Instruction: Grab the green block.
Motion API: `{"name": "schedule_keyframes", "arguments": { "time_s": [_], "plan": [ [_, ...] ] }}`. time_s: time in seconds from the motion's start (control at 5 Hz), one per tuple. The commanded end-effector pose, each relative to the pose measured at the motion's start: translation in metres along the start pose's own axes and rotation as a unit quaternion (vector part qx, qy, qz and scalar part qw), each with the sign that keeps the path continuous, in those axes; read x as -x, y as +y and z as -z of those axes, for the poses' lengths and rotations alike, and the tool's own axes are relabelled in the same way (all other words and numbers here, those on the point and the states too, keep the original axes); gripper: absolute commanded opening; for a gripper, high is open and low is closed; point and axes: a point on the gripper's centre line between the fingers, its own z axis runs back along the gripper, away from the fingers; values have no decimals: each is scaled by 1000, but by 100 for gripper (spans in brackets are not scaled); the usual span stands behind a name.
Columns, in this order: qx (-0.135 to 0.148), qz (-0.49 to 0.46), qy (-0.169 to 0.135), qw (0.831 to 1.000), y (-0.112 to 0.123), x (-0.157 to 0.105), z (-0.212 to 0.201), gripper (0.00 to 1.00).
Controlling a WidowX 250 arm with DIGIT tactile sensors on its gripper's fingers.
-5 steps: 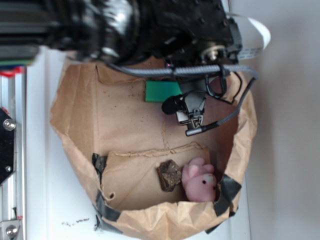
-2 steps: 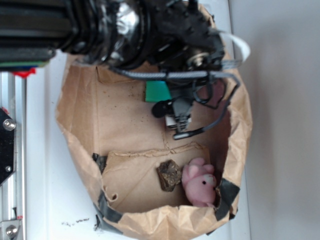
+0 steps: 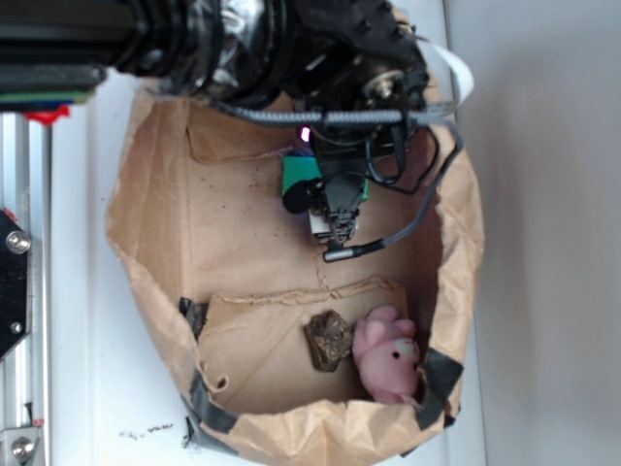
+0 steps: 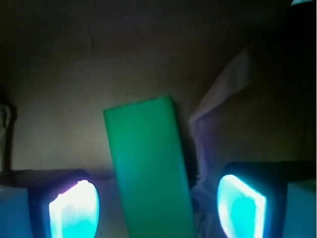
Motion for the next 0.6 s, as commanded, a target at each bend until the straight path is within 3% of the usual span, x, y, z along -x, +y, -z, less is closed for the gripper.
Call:
{"name": "schedule_keyframes", "arguments": {
  "time_s": [0.0, 0.4],
  "plan": [
    [-6, -4, -26, 1000, 14, -10, -15, 100],
    [-12, -9, -26, 1000, 9, -10, -13, 100]
  ]
}}
